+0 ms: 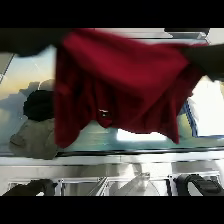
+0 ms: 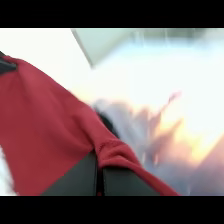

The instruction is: Fold the shirts.

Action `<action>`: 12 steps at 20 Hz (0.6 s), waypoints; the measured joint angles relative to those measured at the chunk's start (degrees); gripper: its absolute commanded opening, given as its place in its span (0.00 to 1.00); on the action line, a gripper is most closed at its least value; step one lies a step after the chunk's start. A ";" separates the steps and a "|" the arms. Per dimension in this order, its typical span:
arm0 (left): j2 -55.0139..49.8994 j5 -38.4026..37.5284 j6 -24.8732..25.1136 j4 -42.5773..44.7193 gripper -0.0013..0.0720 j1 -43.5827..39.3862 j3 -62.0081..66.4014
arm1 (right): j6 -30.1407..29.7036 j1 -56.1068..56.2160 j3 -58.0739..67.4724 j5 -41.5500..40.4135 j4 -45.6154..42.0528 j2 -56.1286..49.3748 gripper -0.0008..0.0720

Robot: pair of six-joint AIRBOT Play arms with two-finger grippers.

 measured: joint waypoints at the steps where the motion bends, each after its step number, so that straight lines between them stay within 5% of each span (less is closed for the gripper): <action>1: -3.02 -0.22 -0.15 0.07 0.04 0.17 -1.88 | 0.74 0.00 -1.44 0.31 -0.31 -2.73 0.04; 2: -6.45 -0.33 -0.35 0.44 0.12 0.50 -3.74 | 1.36 0.00 -3.10 0.35 -0.79 -5.90 0.13; 3: -9.68 -0.28 -0.35 0.59 0.44 0.96 -5.20 | 1.44 -0.02 -4.66 0.33 -0.94 -9.29 0.45; 4: -13.09 0.04 -0.35 0.59 0.47 1.62 -6.36 | 1.33 -0.02 -5.88 -0.04 -0.94 -12.55 0.59; 12: -29.42 -3.87 -0.09 0.61 0.48 11.85 -5.73 | -5.42 -2.82 -8.48 -5.95 -2.27 -32.94 0.73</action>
